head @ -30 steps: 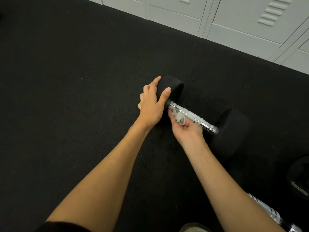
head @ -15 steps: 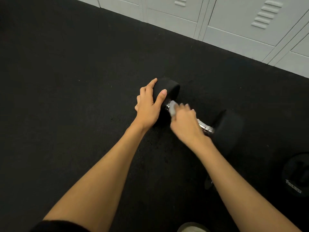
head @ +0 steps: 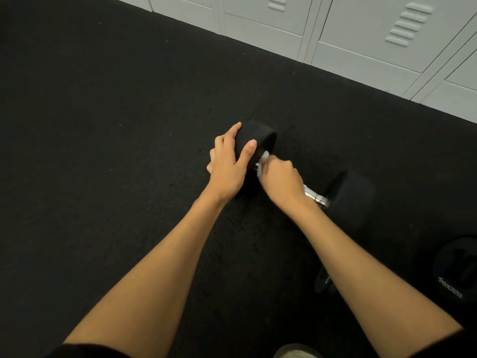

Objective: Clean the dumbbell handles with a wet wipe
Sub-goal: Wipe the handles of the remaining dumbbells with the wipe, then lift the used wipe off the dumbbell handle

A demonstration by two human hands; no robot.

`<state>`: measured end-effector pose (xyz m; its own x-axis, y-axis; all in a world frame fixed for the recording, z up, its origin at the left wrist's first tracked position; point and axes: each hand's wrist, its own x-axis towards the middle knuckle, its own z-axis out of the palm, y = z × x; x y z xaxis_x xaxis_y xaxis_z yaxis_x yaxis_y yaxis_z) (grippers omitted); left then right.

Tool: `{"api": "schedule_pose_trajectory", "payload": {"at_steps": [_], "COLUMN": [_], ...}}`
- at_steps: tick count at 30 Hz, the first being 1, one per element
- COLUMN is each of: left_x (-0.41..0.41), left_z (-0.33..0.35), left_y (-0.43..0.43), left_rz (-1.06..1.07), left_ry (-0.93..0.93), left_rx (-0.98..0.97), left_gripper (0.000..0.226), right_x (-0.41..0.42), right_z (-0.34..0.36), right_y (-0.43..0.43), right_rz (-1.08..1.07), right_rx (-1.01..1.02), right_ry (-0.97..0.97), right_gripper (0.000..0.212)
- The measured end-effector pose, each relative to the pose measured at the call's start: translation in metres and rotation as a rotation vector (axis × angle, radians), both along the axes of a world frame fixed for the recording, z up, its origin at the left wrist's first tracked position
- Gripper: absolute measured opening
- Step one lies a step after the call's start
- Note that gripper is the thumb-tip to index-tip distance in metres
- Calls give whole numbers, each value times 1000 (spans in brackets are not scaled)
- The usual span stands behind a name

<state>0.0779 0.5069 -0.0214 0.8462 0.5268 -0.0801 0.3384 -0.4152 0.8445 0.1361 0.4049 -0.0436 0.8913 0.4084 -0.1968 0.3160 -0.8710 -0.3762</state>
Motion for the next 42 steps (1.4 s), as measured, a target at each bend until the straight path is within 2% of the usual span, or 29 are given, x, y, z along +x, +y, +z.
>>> {"api": "schedule_pose_trajectory", "payload": {"at_steps": [2,4,5,8,11,14,16,18,20,23,25,28,30,33,37,40,42], "left_x": [0,0,0,0,2,2,2,0,0,-1,-1,-2,-5,-5,5,10,14], "left_z": [-1,-2,-2,-1,0,2,3,4,5,8,11,20,34,57,105,138,170], "left_y": [1,1,1,1,1,0,0,1,2,3,4,3,-2,-8,-36,-68,-102], "left_rz": [0,1,2,-2,-8,-12,-17,-27,-34,-73,-101,-104,-139,-243,-400,-520,-672], "left_ry": [-5,-7,-7,-3,7,9,17,25,38,88,144,246,271,171,25,42,54], "left_rx": [3,3,3,6,11,8,6,10,17,29,30,57,226,422,202,7,-84], "left_gripper": [55,55,55,55,56,56,56,56,57,59,60,60,61,63,45,43,46], "right_x": [-21,-30,-28,-4,24,33,26,7,-13,-34,-40,-47,-51,-52,-49,-53,-60], "right_z": [-10,-11,-10,4,17,22,19,11,2,-5,-2,4,14,45,112,170,213], "right_y": [-10,-19,-19,-10,-12,-16,-10,-7,-12,-28,-34,-44,-55,-76,-122,-159,-190], "right_rz": [179,244,238,124,20,-74,-111,-41,101,236,298,364,355,240,114,14,-70], "right_rx": [8,-40,-57,-37,161,260,260,142,54,9,-84,-132,-107,36,180,226,237], "right_ry": [-234,-297,-281,-34,360,453,353,117,-99,-215,-209,-197,-129,23,-119,-204,-271], "right_gripper": [42,56,56,39,30,29,25,21,39,61,64,55,48,45,44,36,26]}}
